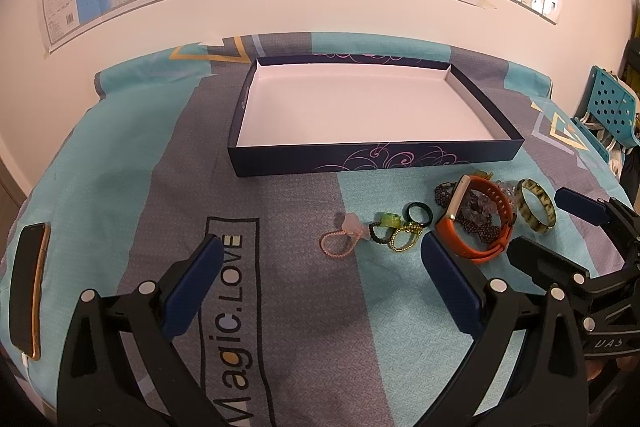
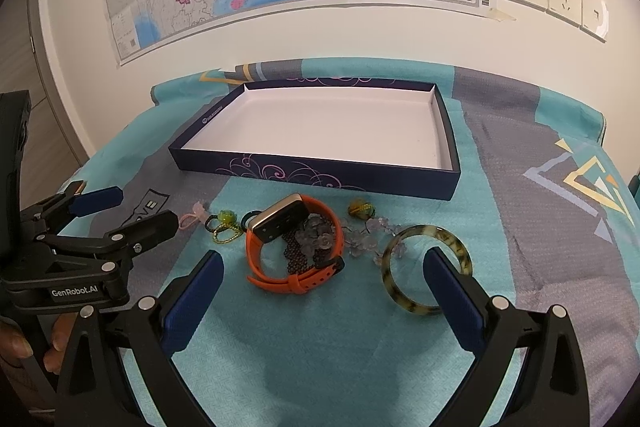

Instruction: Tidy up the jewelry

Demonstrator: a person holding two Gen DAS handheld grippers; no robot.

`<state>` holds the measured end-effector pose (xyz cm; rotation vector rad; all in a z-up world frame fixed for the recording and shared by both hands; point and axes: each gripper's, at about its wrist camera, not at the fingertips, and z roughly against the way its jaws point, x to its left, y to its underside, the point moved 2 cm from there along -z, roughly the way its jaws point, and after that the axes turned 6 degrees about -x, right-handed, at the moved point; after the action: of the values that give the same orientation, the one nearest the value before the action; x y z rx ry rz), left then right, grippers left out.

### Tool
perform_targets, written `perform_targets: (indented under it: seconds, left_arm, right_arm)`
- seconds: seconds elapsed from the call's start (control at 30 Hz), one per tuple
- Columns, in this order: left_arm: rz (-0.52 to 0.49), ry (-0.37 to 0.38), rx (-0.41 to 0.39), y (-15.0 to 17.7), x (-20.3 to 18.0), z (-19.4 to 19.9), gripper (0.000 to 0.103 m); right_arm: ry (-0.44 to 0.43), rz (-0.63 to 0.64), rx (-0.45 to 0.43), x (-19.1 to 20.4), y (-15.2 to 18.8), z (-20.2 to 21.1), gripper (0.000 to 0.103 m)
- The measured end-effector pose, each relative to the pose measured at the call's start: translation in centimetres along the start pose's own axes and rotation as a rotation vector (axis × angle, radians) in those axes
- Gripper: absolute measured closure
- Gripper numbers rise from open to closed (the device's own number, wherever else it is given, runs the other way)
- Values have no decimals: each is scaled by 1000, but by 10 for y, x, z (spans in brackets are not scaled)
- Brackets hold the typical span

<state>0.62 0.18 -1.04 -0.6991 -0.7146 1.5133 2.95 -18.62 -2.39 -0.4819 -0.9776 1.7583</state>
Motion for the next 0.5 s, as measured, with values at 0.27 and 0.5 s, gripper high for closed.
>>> perform_targets:
  seconds: [0.27,0.5]
  left_arm:
    - [2,0,-1,0,0,0,6]
    - [1,2,2,1,0,-1,6]
  right_arm:
    - [-1,-3,3,-1,0,-1,6]
    - [-3,-5,4,-1,1,-2,6]
